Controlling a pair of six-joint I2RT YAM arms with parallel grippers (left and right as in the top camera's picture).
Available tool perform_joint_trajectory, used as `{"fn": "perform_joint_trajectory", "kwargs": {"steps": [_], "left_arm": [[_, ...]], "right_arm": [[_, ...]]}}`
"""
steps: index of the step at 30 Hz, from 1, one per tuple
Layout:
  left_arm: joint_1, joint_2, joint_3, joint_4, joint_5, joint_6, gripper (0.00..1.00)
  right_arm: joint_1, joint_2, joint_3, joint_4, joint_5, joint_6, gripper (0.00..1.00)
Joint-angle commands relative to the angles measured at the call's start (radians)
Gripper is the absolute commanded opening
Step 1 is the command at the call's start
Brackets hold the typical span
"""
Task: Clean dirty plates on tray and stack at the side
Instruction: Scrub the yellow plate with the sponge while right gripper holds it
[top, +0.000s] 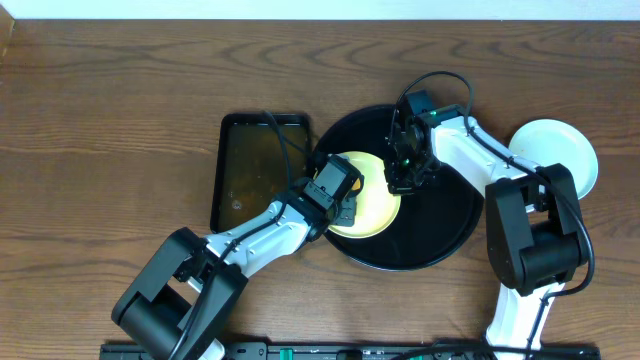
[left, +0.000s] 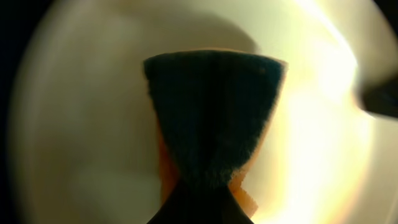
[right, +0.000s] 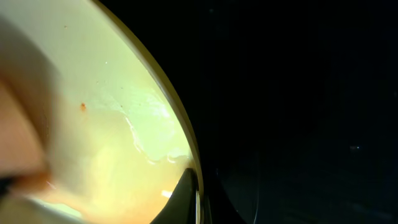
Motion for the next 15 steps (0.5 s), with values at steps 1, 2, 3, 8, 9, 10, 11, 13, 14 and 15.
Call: {"fn": "perform_joint_trajectory", "kwargs": {"steps": [1, 2, 3, 8, 9, 10, 11, 13, 14, 15], "left_arm": [[0.018, 0.010, 0.003, -0.011, -0.273, 0.000, 0.08], [0.022, 0.010, 0.003, 0.001, -0.272, 0.005, 0.08], [0.023, 0.010, 0.003, 0.019, -0.273, 0.008, 0.08], [0.023, -0.021, 0.012, 0.060, -0.272, 0.016, 0.08], [0.023, -0.037, 0.013, 0.074, -0.272, 0.029, 0.08], [0.023, -0.048, 0.013, 0.083, -0.272, 0.035, 0.08], [0.023, -0.069, 0.013, 0.095, -0.272, 0.046, 0.08], [0.023, -0.138, 0.013, 0.109, -0.272, 0.055, 0.08], [0.023, -0.176, 0.013, 0.107, -0.273, 0.062, 0.08], [0.024, -0.201, 0.013, 0.104, -0.273, 0.079, 0.08]], "right_arm": [[0.014, 0.031, -0.020, -0.002, 0.019, 0.010, 0.01], [0.014, 0.031, -0.020, -0.004, 0.019, 0.010, 0.01], [0.014, 0.031, -0.020, -0.005, 0.019, 0.010, 0.01], [0.014, 0.031, -0.020, -0.005, 0.019, 0.006, 0.01], [0.014, 0.031, -0.020, -0.005, 0.020, 0.006, 0.01], [0.014, 0.031, -0.020, -0.005, 0.021, 0.006, 0.01], [0.014, 0.031, -0.020, -0.005, 0.023, 0.006, 0.01], [0.014, 0.031, -0.020, -0.005, 0.024, 0.006, 0.01], [0.014, 0.031, -0.020, -0.005, 0.031, 0.007, 0.01], [0.014, 0.031, -0.020, -0.005, 0.037, 0.007, 0.01]]}}
